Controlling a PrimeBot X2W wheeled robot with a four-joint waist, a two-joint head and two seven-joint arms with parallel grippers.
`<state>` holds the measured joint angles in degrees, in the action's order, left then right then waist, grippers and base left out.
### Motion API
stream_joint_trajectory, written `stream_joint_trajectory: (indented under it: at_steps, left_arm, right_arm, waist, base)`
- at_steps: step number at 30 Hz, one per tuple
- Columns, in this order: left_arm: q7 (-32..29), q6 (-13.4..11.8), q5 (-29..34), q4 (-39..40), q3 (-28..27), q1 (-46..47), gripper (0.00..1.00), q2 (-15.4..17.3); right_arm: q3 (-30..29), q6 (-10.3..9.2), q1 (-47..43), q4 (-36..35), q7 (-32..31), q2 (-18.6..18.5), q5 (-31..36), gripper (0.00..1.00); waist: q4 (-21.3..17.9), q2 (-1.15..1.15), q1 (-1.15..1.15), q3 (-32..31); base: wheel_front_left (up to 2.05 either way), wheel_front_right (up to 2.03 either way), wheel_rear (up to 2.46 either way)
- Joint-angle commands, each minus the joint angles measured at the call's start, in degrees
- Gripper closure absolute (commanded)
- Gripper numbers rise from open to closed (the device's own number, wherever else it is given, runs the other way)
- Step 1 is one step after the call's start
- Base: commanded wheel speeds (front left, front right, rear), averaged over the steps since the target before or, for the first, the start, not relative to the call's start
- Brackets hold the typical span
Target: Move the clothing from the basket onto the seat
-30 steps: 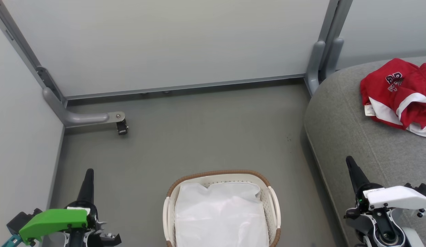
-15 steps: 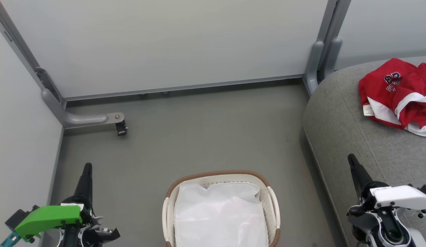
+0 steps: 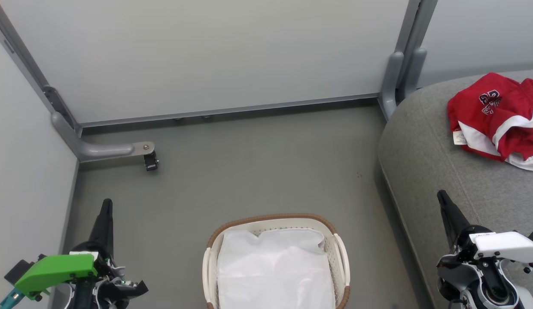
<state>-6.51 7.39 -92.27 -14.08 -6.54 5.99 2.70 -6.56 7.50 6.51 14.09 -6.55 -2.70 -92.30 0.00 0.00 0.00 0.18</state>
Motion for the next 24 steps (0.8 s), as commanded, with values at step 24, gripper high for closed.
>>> stream_joint_trajectory:
  at_steps: [24]
  left_arm:
    - [-0.2, 0.3, -0.3, 0.1, -0.1, 0.5, 1.0, 0.3]
  right_arm:
    - [-0.1, -0.02, -0.6, -0.3, -0.2, -0.3, -0.2, 1.0]
  waist:
    - [0.0, 0.0, 0.0, 0.0]
  base:
    - [0.0, 0.0, 0.0]
